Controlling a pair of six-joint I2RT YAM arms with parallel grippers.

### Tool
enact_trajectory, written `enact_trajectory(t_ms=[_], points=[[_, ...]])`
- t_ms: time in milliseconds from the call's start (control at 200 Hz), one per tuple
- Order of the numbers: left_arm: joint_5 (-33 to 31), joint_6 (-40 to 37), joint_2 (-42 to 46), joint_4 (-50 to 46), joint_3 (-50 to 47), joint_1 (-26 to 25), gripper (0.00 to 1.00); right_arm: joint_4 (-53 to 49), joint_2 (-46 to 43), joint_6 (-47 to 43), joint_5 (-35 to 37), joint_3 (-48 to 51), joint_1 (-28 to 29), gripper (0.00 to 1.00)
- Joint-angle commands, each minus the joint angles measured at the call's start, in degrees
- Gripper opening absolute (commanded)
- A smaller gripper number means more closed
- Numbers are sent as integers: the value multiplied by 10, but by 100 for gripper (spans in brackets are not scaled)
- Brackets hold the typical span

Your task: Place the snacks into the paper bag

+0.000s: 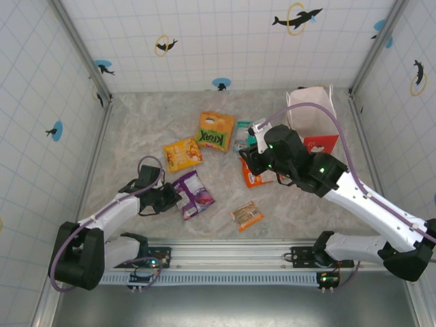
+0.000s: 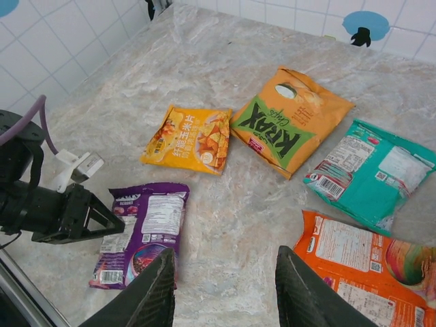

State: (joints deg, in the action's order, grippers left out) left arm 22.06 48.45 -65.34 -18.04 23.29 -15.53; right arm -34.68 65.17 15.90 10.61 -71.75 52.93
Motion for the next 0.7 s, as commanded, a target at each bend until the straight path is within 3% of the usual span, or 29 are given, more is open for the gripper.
enact_trajectory(t_ms=[0, 265, 696], points=[[9, -14, -7, -8, -7, 2, 19, 46, -20, 13, -7, 15, 6, 41], [25, -53, 22, -30, 29, 2, 0, 104, -55, 22, -20, 62, 7, 41], [99, -197, 37, -20, 131, -6, 0, 205, -124, 16, -24, 153, 7, 42]])
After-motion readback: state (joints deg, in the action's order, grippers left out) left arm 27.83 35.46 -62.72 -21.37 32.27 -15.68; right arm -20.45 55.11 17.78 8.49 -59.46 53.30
